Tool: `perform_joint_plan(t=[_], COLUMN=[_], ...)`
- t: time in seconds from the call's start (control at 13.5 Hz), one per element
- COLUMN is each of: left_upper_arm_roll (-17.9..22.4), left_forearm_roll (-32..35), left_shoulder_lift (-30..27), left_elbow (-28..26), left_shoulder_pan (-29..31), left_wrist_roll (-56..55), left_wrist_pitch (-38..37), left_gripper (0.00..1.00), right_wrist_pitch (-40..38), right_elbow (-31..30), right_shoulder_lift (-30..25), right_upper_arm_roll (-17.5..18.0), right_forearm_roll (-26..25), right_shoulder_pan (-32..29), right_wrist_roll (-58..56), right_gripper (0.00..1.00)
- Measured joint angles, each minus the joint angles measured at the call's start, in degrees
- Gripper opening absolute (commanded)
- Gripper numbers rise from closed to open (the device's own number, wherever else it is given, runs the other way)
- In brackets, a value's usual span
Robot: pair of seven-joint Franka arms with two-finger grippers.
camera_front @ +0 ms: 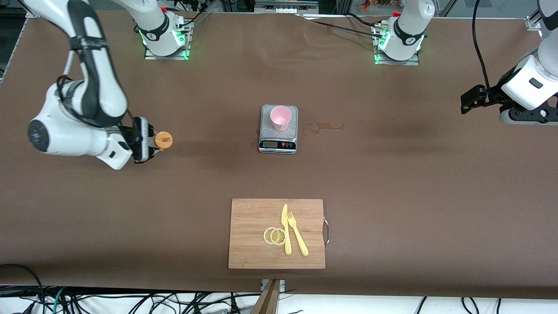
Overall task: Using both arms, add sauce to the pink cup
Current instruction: 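Carry the sauce bottle with the right gripper above the pink cup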
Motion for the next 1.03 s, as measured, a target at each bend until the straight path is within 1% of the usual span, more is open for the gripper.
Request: perform_joint_plan(t=[0.3, 0.44, 0.59, 0.81, 1.03], left_upper_arm_roll=[0.00, 0.00, 0.00, 0.01, 0.12], left_forearm_roll=[0.00, 0.00, 0.00, 0.00, 0.00], left_shoulder_lift=[0.01, 0.01, 0.01, 0.02, 0.03], left_elbow=[0.01, 0.01, 0.02, 0.03, 0.03], left_shoulder_pan=[0.00, 0.00, 0.00, 0.02, 0.11], left_wrist_roll=[0.00, 0.00, 0.00, 0.00, 0.00], left_wrist_pitch=[0.00, 0.00, 0.00, 0.00, 0.00], left_gripper=[1.00, 1.00, 1.00, 1.00, 1.00], right_wrist_pitch=[0.01, -0.05, -0.47, -2.84, -6.67], right_elbow=[2.30, 2.68, 2.69, 3.49, 6.96], right_shoulder_lift=[-0.63, -0.63, -0.58, 0.01, 2.68], right_upper_arm_roll=[-0.10, -0.06, 0.07, 0.12, 0.17], right_forearm_roll=[-9.87, -13.60, -16.87, -19.58, -20.99], right_shoulder_pan=[11.74, 16.94, 20.90, 25.81, 30.63], right_wrist_roll=[17.21, 24.67, 31.16, 38.05, 44.11], right_gripper=[0.18, 0.18, 0.18, 0.18, 0.18])
